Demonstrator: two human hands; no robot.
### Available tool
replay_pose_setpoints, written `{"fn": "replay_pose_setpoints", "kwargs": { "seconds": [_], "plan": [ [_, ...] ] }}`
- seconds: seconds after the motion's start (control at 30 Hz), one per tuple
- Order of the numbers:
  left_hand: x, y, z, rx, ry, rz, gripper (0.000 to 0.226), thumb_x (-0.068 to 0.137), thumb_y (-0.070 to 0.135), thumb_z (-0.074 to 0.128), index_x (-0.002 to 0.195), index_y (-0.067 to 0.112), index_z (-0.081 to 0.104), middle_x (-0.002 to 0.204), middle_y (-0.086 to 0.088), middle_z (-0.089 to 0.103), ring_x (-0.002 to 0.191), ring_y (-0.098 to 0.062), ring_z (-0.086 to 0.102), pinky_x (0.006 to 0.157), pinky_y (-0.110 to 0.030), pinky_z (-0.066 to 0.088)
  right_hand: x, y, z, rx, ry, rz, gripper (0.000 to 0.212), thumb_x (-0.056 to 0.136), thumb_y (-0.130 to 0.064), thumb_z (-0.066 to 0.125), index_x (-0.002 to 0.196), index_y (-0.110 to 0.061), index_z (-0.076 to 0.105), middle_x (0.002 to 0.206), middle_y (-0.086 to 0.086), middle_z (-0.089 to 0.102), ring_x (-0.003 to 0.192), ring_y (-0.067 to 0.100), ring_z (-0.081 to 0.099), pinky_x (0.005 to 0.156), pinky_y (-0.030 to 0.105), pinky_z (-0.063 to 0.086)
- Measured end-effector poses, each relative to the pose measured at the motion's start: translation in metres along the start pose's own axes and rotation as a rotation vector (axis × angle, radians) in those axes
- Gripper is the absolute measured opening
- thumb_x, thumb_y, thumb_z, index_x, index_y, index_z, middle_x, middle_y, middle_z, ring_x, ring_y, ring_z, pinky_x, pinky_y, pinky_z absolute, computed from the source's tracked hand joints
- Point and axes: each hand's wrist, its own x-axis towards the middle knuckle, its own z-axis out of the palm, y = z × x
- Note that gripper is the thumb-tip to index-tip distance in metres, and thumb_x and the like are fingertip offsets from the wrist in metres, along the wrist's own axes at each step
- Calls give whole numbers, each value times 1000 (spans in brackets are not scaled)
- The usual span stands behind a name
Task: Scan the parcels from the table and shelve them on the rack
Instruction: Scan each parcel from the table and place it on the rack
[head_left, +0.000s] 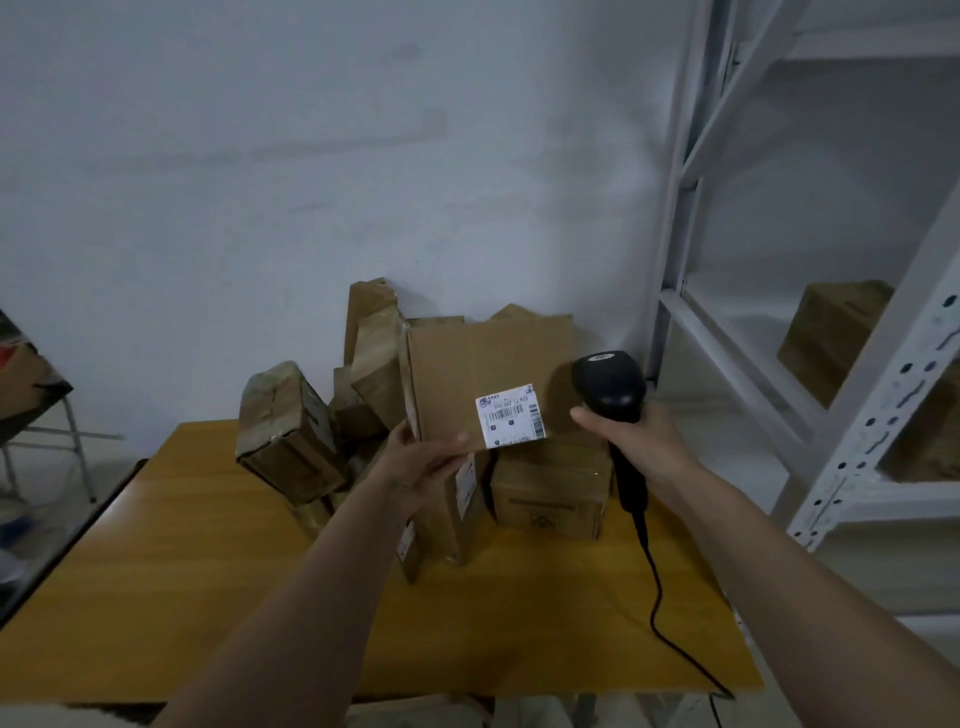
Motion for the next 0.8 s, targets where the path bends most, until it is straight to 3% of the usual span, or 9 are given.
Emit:
{"fn": "replay_pose_setpoints", "kwargs": {
  "seconds": [0.13,0.23,0.3,0.8],
  "plan": [
    [4,6,4,-16,7,12,103,60,-13,77,146,21,32,132,-17,54,107,-36,63,80,-47,59,-20,-7,18,-83,-78,-39,16,81,-23,76,92,-24,64,82,-6,62,83,11,56,80,30,44],
    [7,8,3,-22,4,22,112,54,-10,80,148,24,29,133,-16,54,109,-36,63,83,-48,58,-30,-7,22,-58,-94,6,15,81,-25,76,84,-13,67,63,1,63,57,12,58,58,26,48],
    [10,9,2,-11,11,36,116,52,-8,82,149,25,28,134,-16,53,113,-37,60,89,-49,56,-35,-8,22,-42,-126,15,18,81,-25,76,84,-8,68,62,3,66,52,12,59,53,24,49],
    [12,8,2,-43,-40,73,114,53,-6,81,148,26,26,139,-17,48,117,-38,57,93,-50,53,-50,-14,19,-26,-196,-45,14,86,-20,70,99,-17,67,70,8,71,55,17,63,55,28,50]
  ]
}}
